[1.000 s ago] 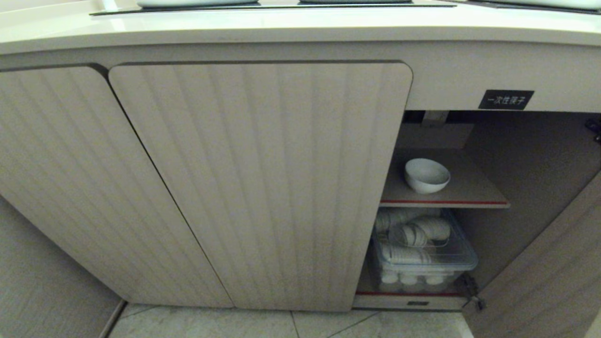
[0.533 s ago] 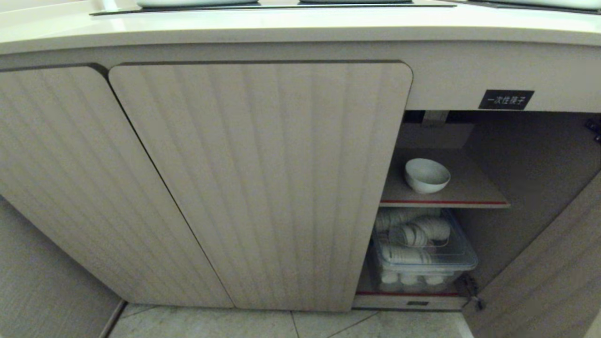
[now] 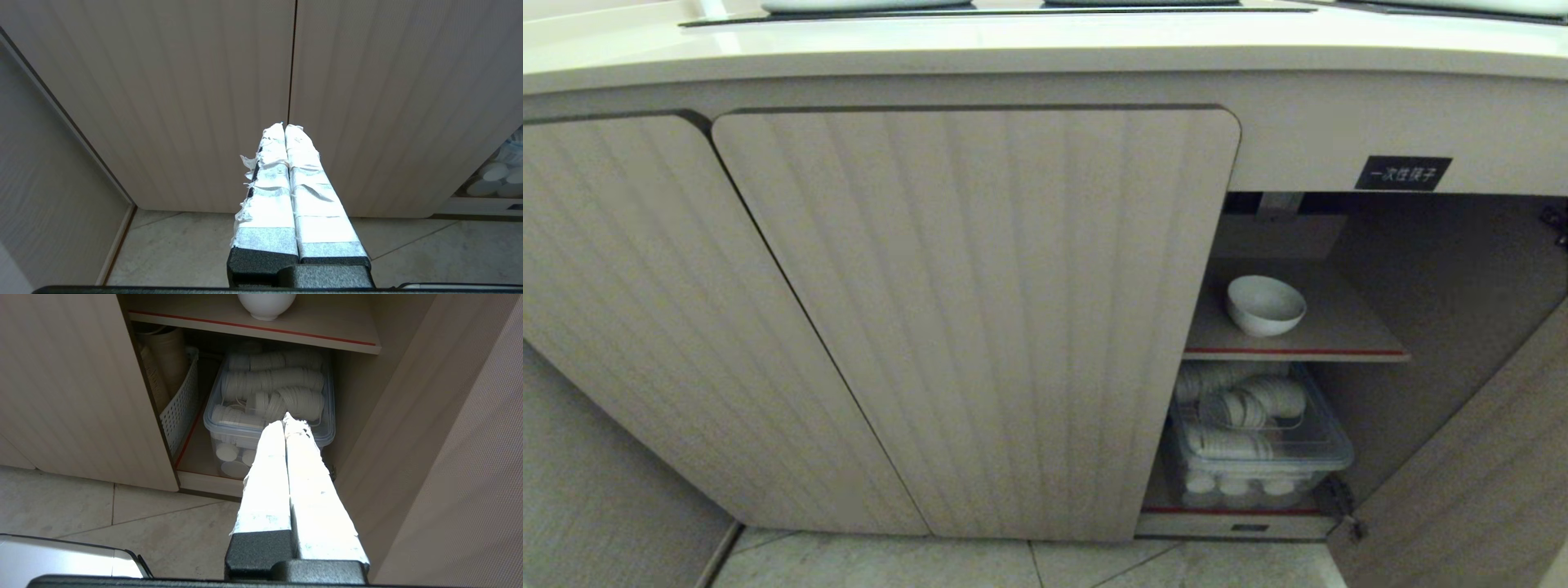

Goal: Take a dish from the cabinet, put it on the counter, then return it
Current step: Close the cabinet door

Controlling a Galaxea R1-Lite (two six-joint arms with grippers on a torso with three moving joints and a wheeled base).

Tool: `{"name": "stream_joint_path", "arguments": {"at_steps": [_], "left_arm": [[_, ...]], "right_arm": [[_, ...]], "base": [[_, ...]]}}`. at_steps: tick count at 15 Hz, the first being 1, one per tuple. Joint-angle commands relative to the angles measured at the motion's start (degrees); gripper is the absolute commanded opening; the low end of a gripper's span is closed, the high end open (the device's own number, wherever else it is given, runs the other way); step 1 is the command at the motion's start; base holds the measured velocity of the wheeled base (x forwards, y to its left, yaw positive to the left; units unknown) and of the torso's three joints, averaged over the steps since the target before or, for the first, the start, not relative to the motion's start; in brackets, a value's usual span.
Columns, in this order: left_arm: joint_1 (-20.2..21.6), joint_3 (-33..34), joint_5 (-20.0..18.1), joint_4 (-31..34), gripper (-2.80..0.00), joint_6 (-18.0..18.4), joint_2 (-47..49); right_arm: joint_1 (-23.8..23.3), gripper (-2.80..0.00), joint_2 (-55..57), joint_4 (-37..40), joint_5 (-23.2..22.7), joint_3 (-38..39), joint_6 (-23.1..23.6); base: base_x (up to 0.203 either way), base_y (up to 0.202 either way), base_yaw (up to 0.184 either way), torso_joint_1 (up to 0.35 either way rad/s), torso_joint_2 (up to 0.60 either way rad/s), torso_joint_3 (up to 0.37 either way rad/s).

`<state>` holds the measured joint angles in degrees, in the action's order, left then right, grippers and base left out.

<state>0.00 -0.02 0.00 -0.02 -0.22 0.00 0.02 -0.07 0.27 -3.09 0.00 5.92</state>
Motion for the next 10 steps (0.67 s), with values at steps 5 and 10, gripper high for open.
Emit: {"name": "stream_joint_path", "arguments": {"at_steps": [5,10], "left_arm": [[0.0,0.0,0.0,0.0,-2.8,-0.1,0.0],[0.0,0.0,0.0,0.0,-2.8,-0.1,0.0]], "right_arm": [[0.0,-2.8,0.1,0.0,0.0,0.0,0.1],[0.0,-2.8,0.1,0.0,-0.1,0.0,0.1]], "base": [[-0.135,0.0,0.003,0.003,0.0,0.001],[-0.185,0.0,0.004,0.002,0.0,0.0]]}}
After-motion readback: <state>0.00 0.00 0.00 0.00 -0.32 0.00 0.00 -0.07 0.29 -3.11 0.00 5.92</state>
